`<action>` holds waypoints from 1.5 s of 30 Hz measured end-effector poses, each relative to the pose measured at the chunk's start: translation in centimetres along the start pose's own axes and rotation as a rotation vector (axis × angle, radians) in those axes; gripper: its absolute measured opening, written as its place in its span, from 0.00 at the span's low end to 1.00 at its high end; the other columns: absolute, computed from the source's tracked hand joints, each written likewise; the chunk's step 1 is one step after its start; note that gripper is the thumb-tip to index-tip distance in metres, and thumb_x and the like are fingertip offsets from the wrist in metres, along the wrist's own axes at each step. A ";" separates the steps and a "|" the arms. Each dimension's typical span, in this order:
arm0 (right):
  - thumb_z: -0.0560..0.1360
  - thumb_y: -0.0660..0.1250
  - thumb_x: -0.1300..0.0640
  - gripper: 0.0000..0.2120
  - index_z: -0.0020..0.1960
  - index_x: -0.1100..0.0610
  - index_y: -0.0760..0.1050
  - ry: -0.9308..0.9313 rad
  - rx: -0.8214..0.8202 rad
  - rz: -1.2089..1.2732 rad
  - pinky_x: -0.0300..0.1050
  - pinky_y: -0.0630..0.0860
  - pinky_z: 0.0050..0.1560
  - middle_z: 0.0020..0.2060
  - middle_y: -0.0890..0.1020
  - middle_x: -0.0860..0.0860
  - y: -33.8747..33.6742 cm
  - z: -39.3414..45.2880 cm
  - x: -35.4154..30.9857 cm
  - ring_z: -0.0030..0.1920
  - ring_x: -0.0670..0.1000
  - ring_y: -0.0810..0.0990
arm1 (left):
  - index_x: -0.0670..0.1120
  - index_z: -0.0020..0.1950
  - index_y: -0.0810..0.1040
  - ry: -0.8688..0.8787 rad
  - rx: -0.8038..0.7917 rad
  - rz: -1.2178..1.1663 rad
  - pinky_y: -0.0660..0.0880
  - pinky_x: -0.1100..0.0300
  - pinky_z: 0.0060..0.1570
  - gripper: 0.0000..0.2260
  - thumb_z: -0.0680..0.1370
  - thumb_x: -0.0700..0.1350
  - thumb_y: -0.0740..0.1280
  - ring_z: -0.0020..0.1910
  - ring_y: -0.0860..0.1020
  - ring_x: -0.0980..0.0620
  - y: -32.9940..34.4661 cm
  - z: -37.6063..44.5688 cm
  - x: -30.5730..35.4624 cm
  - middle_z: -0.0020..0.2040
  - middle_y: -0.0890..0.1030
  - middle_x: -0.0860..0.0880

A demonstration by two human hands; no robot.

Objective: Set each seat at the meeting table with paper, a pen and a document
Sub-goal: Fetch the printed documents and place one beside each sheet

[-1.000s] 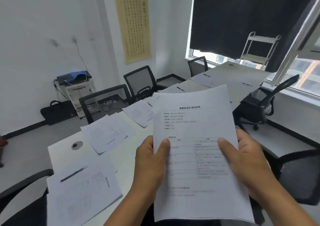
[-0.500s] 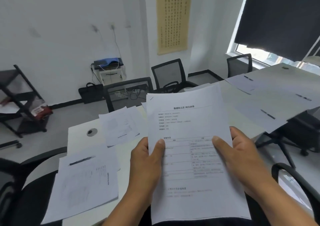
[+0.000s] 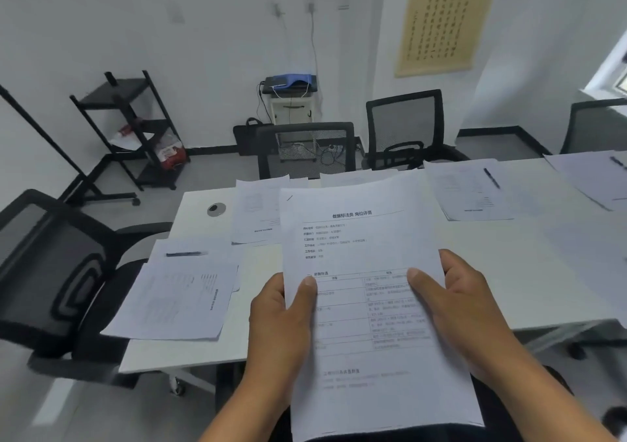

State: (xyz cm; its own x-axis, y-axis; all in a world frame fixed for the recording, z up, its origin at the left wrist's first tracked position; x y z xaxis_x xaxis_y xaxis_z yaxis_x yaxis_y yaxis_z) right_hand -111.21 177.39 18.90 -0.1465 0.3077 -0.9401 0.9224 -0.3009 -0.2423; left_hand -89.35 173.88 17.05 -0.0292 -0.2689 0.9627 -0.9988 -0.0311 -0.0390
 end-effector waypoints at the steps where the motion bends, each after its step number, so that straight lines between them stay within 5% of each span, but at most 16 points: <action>1: 0.85 0.67 0.55 0.05 0.55 0.52 0.82 0.008 -0.010 0.002 0.63 0.86 0.56 0.48 0.90 0.48 0.2 0.5 0.2 0.48 0.52 0.91 | 0.50 0.57 0.86 -0.012 0.005 0.000 0.82 0.68 0.39 0.07 0.87 0.47 0.67 0.47 0.89 0.59 0.0 0.1 -0.2 0.49 0.90 0.57; 9: 0.86 0.66 0.55 0.05 0.56 0.51 0.81 0.090 -0.089 0.010 0.53 0.86 0.50 0.49 0.90 0.47 3.6 4.6 3.1 0.48 0.50 0.91 | 0.51 0.58 0.85 -0.111 0.027 0.053 0.80 0.65 0.42 0.08 0.88 0.48 0.66 0.47 0.88 0.60 -1.4 4.6 -3.6 0.49 0.90 0.58; 17: 0.86 0.66 0.55 0.05 0.57 0.51 0.82 0.164 -0.027 0.031 0.56 0.87 0.54 0.50 0.90 0.46 6.5 7.8 8.4 0.49 0.49 0.90 | 0.54 0.60 0.83 -0.204 -0.104 0.138 0.81 0.67 0.41 0.07 0.87 0.46 0.65 0.47 0.88 0.60 -1.9 9.9 -8.4 0.51 0.90 0.61; 23: 0.86 0.66 0.54 0.05 0.57 0.50 0.81 0.186 -0.026 0.028 0.50 0.86 0.51 0.49 0.90 0.43 7.9 10.3 11.9 0.49 0.47 0.90 | 0.55 0.62 0.82 -0.238 -0.097 0.144 0.83 0.60 0.47 0.07 0.87 0.46 0.66 0.50 0.89 0.58 -1.4 12.2 -11.9 0.53 0.89 0.60; 28: 0.86 0.66 0.52 0.06 0.57 0.46 0.82 0.192 -0.065 -0.017 0.54 0.86 0.56 0.51 0.89 0.41 9.3 11.8 15.3 0.51 0.45 0.89 | 0.55 0.64 0.80 -0.271 -0.053 0.159 0.84 0.66 0.42 0.07 0.87 0.47 0.68 0.51 0.89 0.58 -1.7 13.1 -15.3 0.53 0.89 0.60; 38: 0.83 0.73 0.57 0.09 0.56 0.42 0.84 0.229 -0.112 -0.045 0.49 0.87 0.54 0.48 0.89 0.37 11.7 12.5 18.9 0.48 0.42 0.89 | 0.51 0.64 0.84 -0.422 0.000 0.017 0.86 0.50 0.48 0.11 0.89 0.50 0.63 0.53 0.90 0.45 -4.5 13.0 -18.2 0.55 0.90 0.48; 45: 0.83 0.72 0.57 0.12 0.59 0.39 0.80 0.233 -0.090 -0.040 0.41 0.85 0.49 0.51 0.88 0.37 10.7 13.1 21.0 0.50 0.40 0.88 | 0.50 0.63 0.85 -0.469 0.034 -0.046 0.80 0.32 0.65 0.14 0.90 0.52 0.60 0.59 0.88 0.40 -4.0 12.8 -19.9 0.60 0.89 0.44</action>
State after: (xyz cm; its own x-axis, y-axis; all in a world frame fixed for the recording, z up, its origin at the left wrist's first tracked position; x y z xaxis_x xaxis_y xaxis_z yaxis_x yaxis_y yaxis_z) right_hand -109.08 168.77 -6.56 -0.1068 0.5209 -0.8469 0.9472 -0.2057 -0.2459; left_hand -84.28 167.00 -5.36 0.0439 -0.6724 0.7389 -0.9965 -0.0822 -0.0155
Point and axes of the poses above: each hand's wrist, its own z-axis towards the middle knuckle, its own y-axis out of the palm, x = y × z, the point moved 1 cm from there along z, towards the middle knuckle
